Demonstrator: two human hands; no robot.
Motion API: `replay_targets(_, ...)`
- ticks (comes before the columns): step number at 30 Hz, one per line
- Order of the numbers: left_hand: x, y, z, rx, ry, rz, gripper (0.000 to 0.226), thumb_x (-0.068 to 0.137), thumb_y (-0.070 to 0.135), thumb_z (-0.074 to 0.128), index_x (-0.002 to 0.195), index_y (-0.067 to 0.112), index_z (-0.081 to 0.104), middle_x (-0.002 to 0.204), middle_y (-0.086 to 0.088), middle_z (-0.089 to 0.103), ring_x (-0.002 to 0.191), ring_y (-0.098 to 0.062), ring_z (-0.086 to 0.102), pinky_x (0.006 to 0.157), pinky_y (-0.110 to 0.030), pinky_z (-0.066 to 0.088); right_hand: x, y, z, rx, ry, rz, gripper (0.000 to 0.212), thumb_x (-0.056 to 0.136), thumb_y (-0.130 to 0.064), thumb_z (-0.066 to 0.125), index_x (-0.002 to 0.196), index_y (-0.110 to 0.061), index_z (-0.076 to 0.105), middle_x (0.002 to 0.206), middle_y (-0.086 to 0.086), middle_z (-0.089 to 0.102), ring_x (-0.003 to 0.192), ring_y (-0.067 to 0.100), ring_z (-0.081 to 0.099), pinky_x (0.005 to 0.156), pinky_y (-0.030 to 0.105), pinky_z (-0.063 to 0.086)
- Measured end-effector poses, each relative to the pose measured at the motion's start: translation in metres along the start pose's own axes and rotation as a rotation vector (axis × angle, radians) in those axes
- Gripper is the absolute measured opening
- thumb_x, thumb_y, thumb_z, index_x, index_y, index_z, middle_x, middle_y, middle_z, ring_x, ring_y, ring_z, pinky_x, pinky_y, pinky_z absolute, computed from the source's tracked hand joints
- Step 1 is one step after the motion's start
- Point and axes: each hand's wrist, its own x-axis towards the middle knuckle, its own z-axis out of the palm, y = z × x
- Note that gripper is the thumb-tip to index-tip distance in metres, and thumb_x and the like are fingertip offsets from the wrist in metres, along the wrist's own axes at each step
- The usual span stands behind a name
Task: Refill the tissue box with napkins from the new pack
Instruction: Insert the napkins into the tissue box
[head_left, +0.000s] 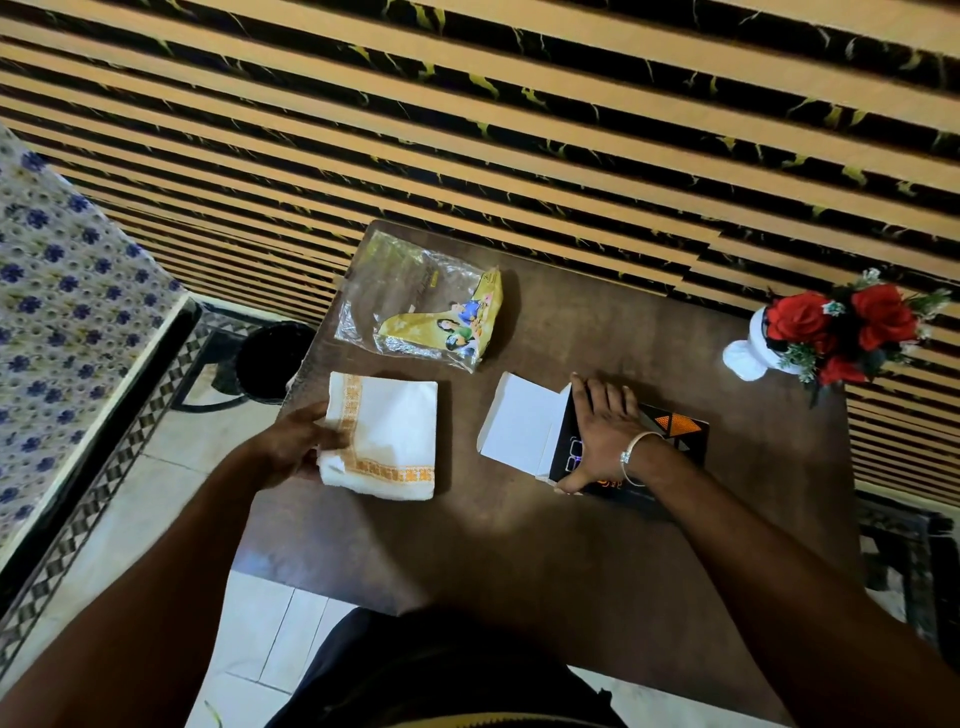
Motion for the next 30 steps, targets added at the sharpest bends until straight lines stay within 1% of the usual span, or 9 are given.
replay_targets(6, 0.000, 0.000, 0.001, -0.026, -0.047, -0.003, 0.056, 0.090, -0.001, 0.061, 0.138, 0.024, 0.049, 0.126, -0.014, 0.066, 0.113, -0.040, 0.063, 0.094, -0.060, 0.051, 0.001, 0.002, 0.002, 0.002, 0.019, -0.010, 0.158, 0.041, -0.081, 0.073, 0.152, -0.012, -0.016, 0.158, 0.014, 0.009, 0.148, 0.036, 0.009, 0.121, 0.056, 0.005)
replay_targets(15, -0.003, -0.003, -0.004, -0.083, -0.057, 0.072, 0.044, 0.087, -0.001, 0.064, 0.128, 0.017, 0.061, 0.118, -0.014, 0.071, 0.107, -0.039, 0.068, 0.084, -0.053, 0.057, -0.001, 0.000, -0.003, 0.003, -0.015, 0.016, 0.160, 0.042, -0.080, 0.074, 0.151, -0.011, -0.023, 0.160, 0.016, 0.002, 0.149, 0.037, 0.002, 0.119, 0.061, -0.002)
replay_targets(19, 0.001, -0.006, -0.010, -0.170, 0.013, 0.100, 0.030, 0.091, -0.001, 0.059, 0.117, 0.012, 0.068, 0.108, -0.013, 0.075, 0.096, -0.032, 0.073, 0.073, -0.041, 0.060, -0.004, -0.001, -0.005, 0.035, -0.005, 0.025, 0.155, 0.048, -0.073, 0.077, 0.150, -0.013, -0.024, 0.161, 0.015, 0.000, 0.150, 0.038, -0.001, 0.119, 0.063, 0.001)
replay_targets(21, 0.000, -0.006, -0.005, -0.282, 0.053, 0.102, 0.021, 0.100, 0.003, 0.046, 0.104, 0.011, 0.064, 0.080, -0.002, 0.078, 0.069, -0.015, 0.075, 0.057, -0.029, 0.060, -0.007, -0.003, -0.005, 0.033, 0.009, 0.017, 0.154, 0.049, -0.072, 0.077, 0.151, -0.013, -0.022, 0.160, 0.015, 0.003, 0.150, 0.038, 0.001, 0.119, 0.063, 0.002)
replay_targets(23, 0.001, -0.004, 0.002, -0.413, 0.097, 0.080, 0.038, 0.106, 0.010, 0.030, 0.088, 0.023, 0.061, 0.055, 0.015, 0.070, 0.051, 0.000, 0.068, 0.047, -0.018, 0.055, -0.011, -0.005, -0.004, 0.027, 0.029, 0.002, 0.153, 0.049, -0.073, 0.076, 0.152, -0.013, -0.019, 0.159, 0.014, 0.006, 0.149, 0.037, 0.005, 0.119, 0.062, 0.004)
replay_targets(25, 0.013, -0.003, 0.007, -0.519, 0.068, 0.119, 0.062, 0.105, 0.010, 0.029, 0.067, 0.027, 0.076, 0.062, 0.015, 0.072, 0.054, 0.003, 0.069, 0.050, -0.017, 0.056, -0.016, -0.006, -0.003, 0.021, 0.052, -0.024, 0.152, 0.048, -0.073, 0.075, 0.153, -0.013, -0.016, 0.158, 0.014, 0.009, 0.148, 0.036, 0.008, 0.120, 0.061, 0.005)
replay_targets(27, 0.022, 0.001, 0.015, -0.586, 0.029, 0.160, 0.056, 0.098, 0.013, 0.044, 0.061, 0.036, 0.079, 0.088, 0.005, 0.074, 0.064, 0.000, 0.072, 0.058, -0.022, 0.059, -0.020, -0.007, -0.002, 0.030, 0.084, -0.054, 0.151, 0.046, -0.074, 0.074, 0.154, -0.014, -0.013, 0.157, 0.012, 0.010, 0.147, 0.036, 0.011, 0.120, 0.060, 0.006)
replay_targets(28, 0.021, 0.006, 0.025, -0.582, -0.013, 0.167, 0.050, 0.095, 0.015, 0.049, 0.061, 0.037, 0.079, 0.090, 0.004, 0.074, 0.066, -0.001, 0.073, 0.060, -0.023, 0.059, -0.022, -0.007, -0.001, 0.040, 0.098, -0.066, 0.150, 0.046, -0.075, 0.074, 0.154, -0.015, -0.012, 0.157, 0.011, 0.011, 0.147, 0.035, 0.012, 0.120, 0.059, 0.006)
replay_targets(30, 0.021, 0.015, 0.051, -0.511, -0.121, 0.120, 0.053, 0.096, 0.012, 0.045, 0.060, 0.030, 0.080, 0.076, 0.006, 0.077, 0.063, -0.005, 0.073, 0.058, -0.024, 0.060, -0.026, -0.005, 0.002, 0.076, 0.109, -0.076, 0.150, 0.045, -0.075, 0.073, 0.154, -0.018, -0.012, 0.158, 0.010, 0.009, 0.148, 0.034, 0.011, 0.121, 0.058, 0.005)
